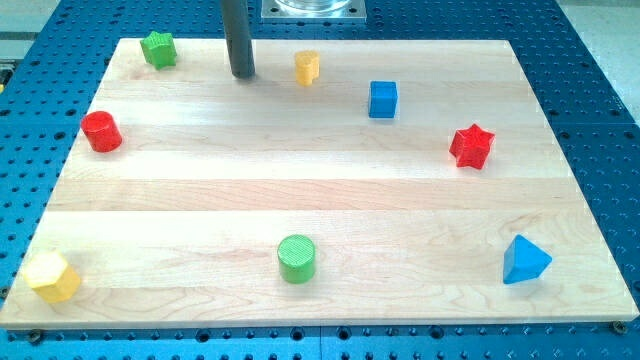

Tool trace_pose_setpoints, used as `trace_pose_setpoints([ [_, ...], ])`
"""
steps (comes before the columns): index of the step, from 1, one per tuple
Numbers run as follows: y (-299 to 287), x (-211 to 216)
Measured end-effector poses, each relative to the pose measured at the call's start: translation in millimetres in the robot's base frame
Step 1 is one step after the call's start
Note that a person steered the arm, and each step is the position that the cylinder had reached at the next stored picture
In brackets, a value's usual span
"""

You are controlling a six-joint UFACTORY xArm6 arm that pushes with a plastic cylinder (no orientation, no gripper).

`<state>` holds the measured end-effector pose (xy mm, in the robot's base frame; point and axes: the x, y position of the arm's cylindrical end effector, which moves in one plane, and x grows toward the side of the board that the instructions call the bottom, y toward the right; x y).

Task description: Place the green star horizontally to the left side of the cube

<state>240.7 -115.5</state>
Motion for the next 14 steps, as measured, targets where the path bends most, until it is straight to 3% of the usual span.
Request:
trace_pose_setpoints([
  [2, -44, -49],
  [6, -157, -41],
  [8, -101, 15],
  [11, -84, 12],
  [14, -71, 68],
])
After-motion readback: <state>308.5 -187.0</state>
